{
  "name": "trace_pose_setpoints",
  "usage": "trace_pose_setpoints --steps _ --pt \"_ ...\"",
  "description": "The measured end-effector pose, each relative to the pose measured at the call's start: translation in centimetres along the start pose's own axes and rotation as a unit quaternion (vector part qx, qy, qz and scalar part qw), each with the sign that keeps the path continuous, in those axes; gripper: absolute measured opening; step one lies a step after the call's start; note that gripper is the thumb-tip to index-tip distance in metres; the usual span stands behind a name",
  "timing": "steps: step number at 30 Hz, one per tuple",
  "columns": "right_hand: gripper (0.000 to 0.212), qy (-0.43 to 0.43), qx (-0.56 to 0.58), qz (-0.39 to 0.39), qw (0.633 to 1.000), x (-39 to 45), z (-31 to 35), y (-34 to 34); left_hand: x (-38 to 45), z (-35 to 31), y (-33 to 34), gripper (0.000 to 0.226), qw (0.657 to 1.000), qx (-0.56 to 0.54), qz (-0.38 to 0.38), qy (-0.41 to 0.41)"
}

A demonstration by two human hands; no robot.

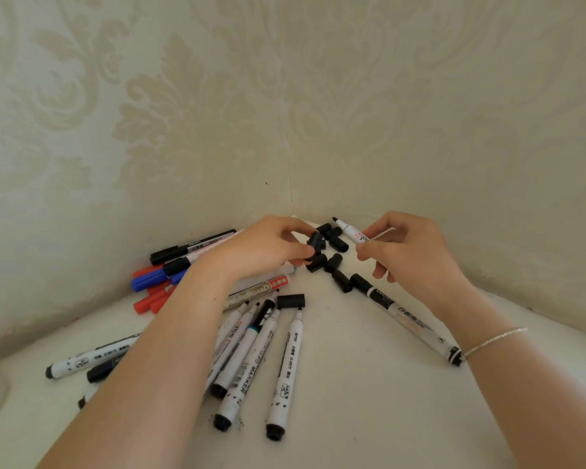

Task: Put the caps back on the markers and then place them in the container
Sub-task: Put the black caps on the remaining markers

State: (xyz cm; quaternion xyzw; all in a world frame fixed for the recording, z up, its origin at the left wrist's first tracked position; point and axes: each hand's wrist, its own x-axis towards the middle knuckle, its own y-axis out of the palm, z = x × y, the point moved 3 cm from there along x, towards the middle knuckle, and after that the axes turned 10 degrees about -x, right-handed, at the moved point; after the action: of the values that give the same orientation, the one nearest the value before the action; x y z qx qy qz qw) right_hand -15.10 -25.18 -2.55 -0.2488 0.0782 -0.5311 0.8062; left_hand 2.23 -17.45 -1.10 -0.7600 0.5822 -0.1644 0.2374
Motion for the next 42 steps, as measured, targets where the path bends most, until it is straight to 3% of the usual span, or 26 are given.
trace_pose_setpoints --steps 4,10,19,22,25,29,42 --pt "0.009 -0.019 -0.002 0.025 1.000 -0.3 0.3 0.3 -0.1 0.1 -0.6 0.017 0.999 -0.040 -0.034 0.004" --pt "0.010 -0.025 -0.037 0.043 0.998 -0.4 0.2 0.6 0.0 -0.2 -0.5 0.021 0.998 -0.009 -0.052 0.023" --pt "0.014 -0.039 -0.050 0.075 0.995 -0.4 0.2 1.0 -0.3 -0.8 -0.2 0.024 0.999 -0.014 -0.016 0.039" --pt "0.013 -0.053 -0.023 0.071 0.996 -0.5 0.5 0.9 -0.4 -0.8 -0.3 0.021 0.992 -0.125 0.002 0.025" --pt "0.011 -0.074 -0.003 0.055 0.996 -0.7 0.8 0.8 -0.2 -0.7 -0.3 0.018 0.958 -0.285 -0.010 0.021" --pt "0.014 -0.077 0.024 0.021 0.997 -0.7 0.8 1.0 -0.1 -1.0 0.2 0.017 0.931 -0.363 -0.046 0.020" --pt "0.016 -0.053 0.049 -0.018 0.997 -1.2 0.8 1.5 0.0 -1.9 1.3 0.028 0.942 -0.326 -0.072 0.031"
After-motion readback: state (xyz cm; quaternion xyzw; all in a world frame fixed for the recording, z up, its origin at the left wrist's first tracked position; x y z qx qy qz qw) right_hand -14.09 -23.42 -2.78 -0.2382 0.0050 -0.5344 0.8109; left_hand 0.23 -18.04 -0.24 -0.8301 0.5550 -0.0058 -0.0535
